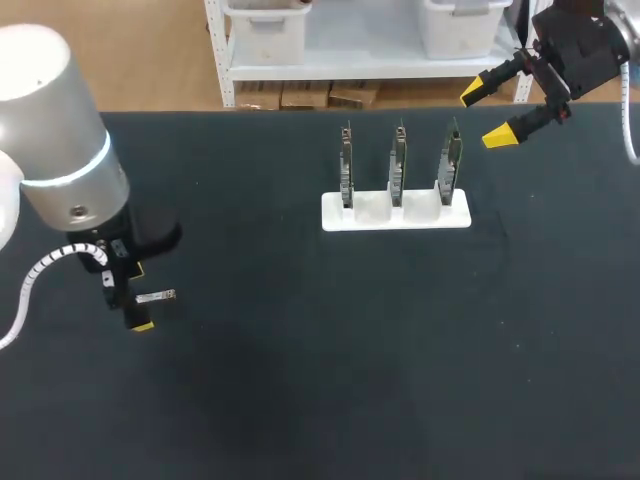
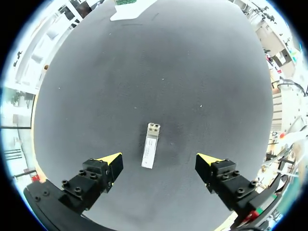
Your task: Pick up the optical module with the left hand, and insert it into the network port with the right hand.
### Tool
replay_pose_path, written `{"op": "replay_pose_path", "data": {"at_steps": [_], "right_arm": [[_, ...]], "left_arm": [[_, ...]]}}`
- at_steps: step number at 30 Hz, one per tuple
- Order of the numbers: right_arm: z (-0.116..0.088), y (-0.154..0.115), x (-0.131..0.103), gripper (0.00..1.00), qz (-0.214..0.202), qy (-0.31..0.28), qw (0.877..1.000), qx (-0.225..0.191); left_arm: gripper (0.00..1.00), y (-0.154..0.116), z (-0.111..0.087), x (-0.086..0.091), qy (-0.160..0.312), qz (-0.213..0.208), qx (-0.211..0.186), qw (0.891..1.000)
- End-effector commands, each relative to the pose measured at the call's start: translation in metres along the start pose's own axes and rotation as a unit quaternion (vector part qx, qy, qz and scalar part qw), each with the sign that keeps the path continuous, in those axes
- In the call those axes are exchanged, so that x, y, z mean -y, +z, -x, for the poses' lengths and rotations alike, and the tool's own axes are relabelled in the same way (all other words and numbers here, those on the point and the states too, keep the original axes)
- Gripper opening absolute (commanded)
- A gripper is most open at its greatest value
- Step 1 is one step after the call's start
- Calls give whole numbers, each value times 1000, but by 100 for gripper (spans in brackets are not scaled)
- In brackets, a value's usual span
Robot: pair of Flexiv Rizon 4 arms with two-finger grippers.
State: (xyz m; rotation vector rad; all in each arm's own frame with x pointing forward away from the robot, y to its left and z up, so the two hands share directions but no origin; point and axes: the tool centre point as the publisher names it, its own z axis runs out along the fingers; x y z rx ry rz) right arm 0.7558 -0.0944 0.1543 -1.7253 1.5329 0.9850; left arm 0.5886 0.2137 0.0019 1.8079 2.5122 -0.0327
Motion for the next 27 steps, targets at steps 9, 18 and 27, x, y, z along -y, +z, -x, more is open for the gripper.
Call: {"op": "replay_pose_path", "data": {"at_steps": [9, 18, 27], "right_arm": [[0, 0, -2, 100, -2, 0, 1000, -1], [0, 0, -2, 100, -2, 0, 1000, -1], [0, 0, -2, 100, -2, 0, 1000, -1]], "left_arm": [[100, 7, 7, 0, 28, 19, -20, 999], [100, 8, 3, -3, 10, 9, -27, 1000], [100, 12, 2, -4, -1, 5, -33, 999]]}}
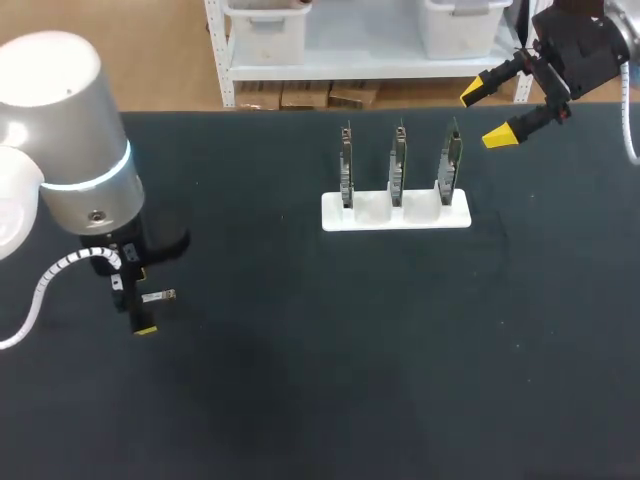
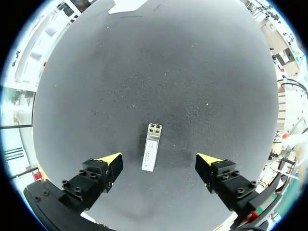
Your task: Pick up the optical module with the left hand, and insert it into the network port with the right hand.
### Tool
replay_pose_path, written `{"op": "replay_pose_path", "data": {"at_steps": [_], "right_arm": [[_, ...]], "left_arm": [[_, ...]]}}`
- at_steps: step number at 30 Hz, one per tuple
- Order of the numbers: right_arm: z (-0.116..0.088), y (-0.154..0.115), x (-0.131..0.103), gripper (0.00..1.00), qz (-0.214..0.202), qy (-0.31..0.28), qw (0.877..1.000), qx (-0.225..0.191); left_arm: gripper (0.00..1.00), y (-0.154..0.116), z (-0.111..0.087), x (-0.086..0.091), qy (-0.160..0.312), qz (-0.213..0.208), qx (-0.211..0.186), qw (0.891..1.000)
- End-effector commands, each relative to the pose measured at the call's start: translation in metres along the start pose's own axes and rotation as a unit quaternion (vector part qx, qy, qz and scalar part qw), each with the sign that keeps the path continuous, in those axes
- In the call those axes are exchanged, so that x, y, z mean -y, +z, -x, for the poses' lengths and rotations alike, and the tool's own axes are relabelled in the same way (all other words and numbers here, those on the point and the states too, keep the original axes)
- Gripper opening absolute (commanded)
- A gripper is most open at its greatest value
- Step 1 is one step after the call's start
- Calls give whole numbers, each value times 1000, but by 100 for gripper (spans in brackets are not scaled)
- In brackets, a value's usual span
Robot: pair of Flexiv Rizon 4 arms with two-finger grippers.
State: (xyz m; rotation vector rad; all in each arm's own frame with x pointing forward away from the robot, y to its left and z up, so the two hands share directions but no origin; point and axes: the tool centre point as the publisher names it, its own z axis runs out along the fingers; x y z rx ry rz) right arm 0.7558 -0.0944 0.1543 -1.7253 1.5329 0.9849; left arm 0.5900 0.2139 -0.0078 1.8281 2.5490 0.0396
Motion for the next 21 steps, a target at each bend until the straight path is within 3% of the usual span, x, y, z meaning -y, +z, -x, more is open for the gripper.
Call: {"op": "replay_pose_path", "data": {"at_steps": [1, 21], "right_arm": [[0, 0, -2, 100, -2, 0, 1000, -1], [0, 0, -2, 100, -2, 0, 1000, -1]], "left_arm": [[100, 3, 3, -2, 0, -1, -2, 1000], [100, 8, 2, -1, -12, 12, -5, 1000]]}}
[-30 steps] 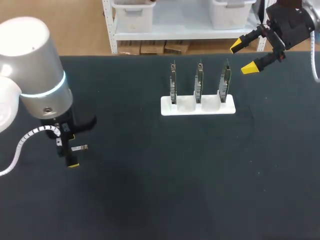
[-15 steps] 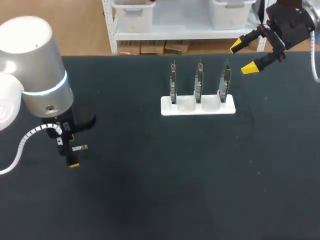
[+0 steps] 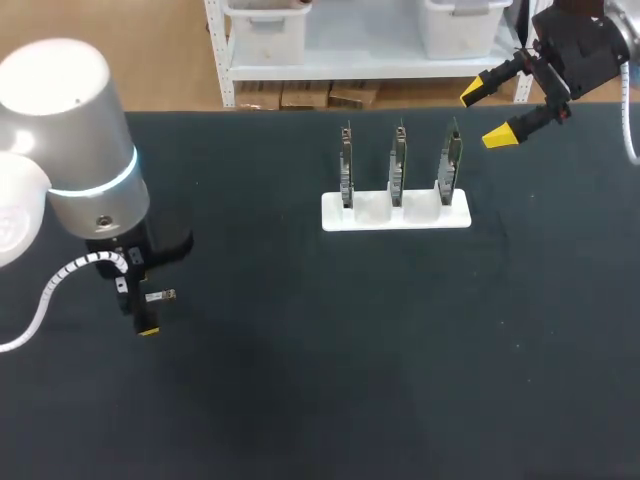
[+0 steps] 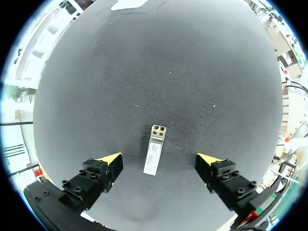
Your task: Pick up the optical module with the left hand, and insert it into the network port with the right hand.
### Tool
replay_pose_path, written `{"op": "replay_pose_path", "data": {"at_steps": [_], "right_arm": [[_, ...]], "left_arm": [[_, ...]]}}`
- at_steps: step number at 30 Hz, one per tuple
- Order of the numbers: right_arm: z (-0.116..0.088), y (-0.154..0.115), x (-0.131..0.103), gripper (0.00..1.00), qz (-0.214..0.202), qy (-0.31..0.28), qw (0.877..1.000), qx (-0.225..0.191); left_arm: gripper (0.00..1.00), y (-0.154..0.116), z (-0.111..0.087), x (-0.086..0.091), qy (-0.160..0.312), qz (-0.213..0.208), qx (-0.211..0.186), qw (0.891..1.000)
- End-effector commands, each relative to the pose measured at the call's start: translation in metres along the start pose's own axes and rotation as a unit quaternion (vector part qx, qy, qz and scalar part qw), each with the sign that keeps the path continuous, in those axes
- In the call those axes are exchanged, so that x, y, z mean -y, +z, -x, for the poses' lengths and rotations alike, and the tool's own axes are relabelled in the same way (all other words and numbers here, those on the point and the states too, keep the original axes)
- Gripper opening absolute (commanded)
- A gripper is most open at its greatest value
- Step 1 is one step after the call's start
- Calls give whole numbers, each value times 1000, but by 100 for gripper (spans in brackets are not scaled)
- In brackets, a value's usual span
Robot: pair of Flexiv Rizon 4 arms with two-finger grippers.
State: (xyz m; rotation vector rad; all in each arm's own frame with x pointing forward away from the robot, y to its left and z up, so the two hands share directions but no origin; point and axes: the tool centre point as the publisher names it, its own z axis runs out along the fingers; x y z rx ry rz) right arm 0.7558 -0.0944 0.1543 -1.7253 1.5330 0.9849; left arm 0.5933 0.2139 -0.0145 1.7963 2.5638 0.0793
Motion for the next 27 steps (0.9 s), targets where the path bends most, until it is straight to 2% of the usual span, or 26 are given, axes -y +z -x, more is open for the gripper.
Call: {"op": "replay_pose_path", "data": {"at_steps": [1, 13, 14, 15, 16, 17, 18, 19, 27], "right_arm": [[0, 0, -2, 100, -2, 0, 1000, -1], [0, 0, -2, 100, -2, 0, 1000, -1], [0, 0, -2, 100, -2, 0, 1000, -1], [0, 0, -2, 100, -2, 0, 1000, -1], [0, 0, -2, 100, -2, 0, 1000, -1], [0, 0, -2, 100, -2, 0, 1000, -1], [0, 0, -2, 100, -2, 0, 1000, -1], [0, 0, -2, 100, -2, 0, 1000, -1], [0, 0, -2, 100, -2, 0, 1000, -1]], "left_arm": [[100, 2, 1, 2, -1, 0, 0, 1000], [100, 2, 1, 8, -4, -5, 0, 1000], [80, 2, 1, 8, -4, -5, 0, 1000], [52, 2, 1, 8, -5, -5, 0, 1000], [34, 2, 1, 7, -6, -5, 0, 1000], [19, 2, 1, 7, -7, -4, 0, 1000], [13, 2, 1, 6, -8, -3, 0, 1000], [0, 2, 1, 6, -9, -3, 0, 1000], [0, 1, 1, 2, -13, 1, 0, 1000]]}}
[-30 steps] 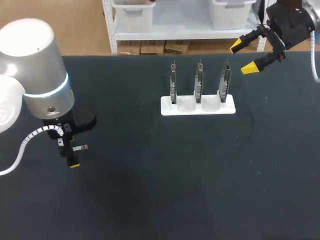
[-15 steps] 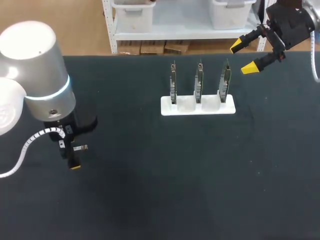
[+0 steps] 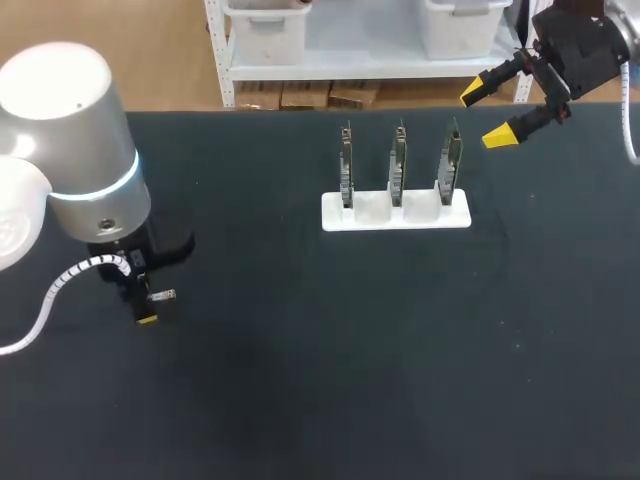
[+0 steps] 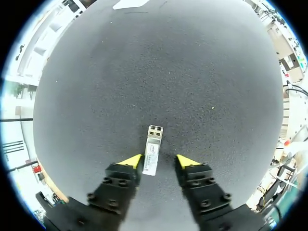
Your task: Pick up the optical module with the left hand, and insert it into the network port with the right hand.
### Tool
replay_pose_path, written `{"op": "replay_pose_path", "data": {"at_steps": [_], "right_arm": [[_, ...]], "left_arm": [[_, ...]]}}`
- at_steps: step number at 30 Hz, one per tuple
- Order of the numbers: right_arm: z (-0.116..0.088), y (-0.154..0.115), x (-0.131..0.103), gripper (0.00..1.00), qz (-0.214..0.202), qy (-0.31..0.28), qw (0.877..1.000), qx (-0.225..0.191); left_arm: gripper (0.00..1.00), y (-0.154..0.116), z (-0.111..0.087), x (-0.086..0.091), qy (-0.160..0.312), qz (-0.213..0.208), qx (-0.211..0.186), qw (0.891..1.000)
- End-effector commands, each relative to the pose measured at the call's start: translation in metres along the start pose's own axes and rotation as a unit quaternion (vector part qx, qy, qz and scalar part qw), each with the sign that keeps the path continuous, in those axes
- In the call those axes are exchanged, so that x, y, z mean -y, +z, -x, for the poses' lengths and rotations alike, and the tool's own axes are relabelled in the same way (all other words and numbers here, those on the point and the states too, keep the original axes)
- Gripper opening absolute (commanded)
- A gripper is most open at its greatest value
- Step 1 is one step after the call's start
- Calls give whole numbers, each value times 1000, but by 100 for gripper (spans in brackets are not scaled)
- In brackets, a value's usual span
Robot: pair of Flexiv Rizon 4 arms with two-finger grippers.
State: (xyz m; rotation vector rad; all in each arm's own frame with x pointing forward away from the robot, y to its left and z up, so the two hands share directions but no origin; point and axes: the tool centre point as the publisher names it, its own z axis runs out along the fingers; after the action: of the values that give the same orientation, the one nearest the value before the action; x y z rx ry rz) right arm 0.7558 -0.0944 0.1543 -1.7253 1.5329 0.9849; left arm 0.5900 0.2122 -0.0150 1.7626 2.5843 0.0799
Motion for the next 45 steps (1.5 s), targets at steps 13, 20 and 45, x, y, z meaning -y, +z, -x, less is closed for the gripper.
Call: {"op": "replay_pose_path", "data": {"at_steps": [13, 20, 45], "right_arm": [[0, 0, -2, 100, -2, 0, 1000, -1], [0, 0, -2, 100, -2, 0, 1000, -1], [0, 0, -2, 100, -2, 0, 1000, -1]], "left_arm": [[0, -5, 5, -12, -9, 2, 13, 1000], [0, -46, 40, -44, -15, 13, 103, 994], [0, -170, 138, -71, 54, -110, 387, 914]]}}
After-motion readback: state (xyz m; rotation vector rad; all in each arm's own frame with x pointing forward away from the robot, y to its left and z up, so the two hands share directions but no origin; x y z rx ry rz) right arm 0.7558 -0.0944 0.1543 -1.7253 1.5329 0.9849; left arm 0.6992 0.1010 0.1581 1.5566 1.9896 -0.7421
